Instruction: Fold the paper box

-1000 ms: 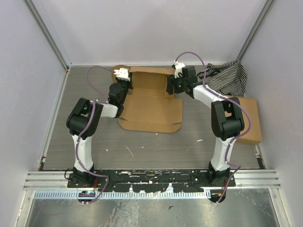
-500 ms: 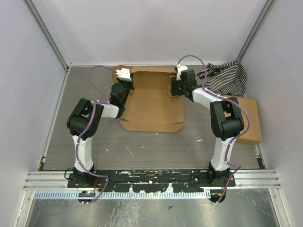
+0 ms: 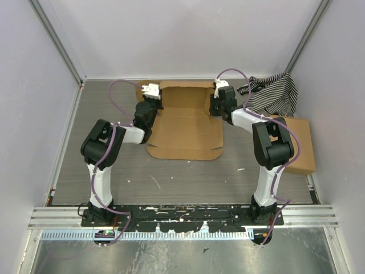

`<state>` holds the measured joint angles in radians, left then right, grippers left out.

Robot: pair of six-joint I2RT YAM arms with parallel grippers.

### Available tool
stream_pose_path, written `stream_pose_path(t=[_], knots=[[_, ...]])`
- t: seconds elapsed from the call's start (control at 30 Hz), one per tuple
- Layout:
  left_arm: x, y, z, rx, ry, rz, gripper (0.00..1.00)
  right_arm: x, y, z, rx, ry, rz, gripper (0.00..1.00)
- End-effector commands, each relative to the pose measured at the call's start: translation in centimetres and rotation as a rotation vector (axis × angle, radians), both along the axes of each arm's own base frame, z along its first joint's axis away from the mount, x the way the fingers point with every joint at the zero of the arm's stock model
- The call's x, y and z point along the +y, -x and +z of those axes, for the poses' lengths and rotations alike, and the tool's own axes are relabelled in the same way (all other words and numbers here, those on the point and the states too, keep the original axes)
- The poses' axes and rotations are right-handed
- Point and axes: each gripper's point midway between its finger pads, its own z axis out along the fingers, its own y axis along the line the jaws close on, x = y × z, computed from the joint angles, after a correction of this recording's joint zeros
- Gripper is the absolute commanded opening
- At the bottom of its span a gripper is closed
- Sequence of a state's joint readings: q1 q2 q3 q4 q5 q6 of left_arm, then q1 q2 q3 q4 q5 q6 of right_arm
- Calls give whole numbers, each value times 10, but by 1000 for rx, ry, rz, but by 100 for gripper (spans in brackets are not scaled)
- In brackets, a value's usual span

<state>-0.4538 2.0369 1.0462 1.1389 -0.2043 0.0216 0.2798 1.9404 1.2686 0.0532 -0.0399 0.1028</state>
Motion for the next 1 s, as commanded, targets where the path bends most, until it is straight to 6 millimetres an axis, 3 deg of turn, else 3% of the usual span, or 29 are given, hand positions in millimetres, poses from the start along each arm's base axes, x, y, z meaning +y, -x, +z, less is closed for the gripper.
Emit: stream_pose_path(t=[0.0, 0.1, 0.17, 0.2, 0.4, 0.57, 0.77, 0.97], knots=[[-4, 9, 9, -12, -9, -8, 0, 8, -17, 43, -137, -23, -62, 29], [-3, 10, 8, -9, -11, -7, 0, 11, -19, 44, -157, -25, -70, 39], [-4, 11, 8, -9, -11, -9, 0, 13, -22, 44, -175, -32, -70, 40], [-4, 11, 8, -9, -11, -10, 0, 14, -24, 43, -183, -32, -77, 39], [-5, 14, 7, -2, -20, -4, 0, 1, -31, 41, -221, -10, -210, 4], [1, 20, 8, 19, -26, 26, 2, -14, -29, 34, -226, 26, -316, 1], [23, 26, 31, 79, -26, 134, 48, -10, -24, 25, -175, 28, -288, 1], [68, 29, 91, 154, -61, 268, 71, -20, -17, 27, -118, 74, -291, 1]])
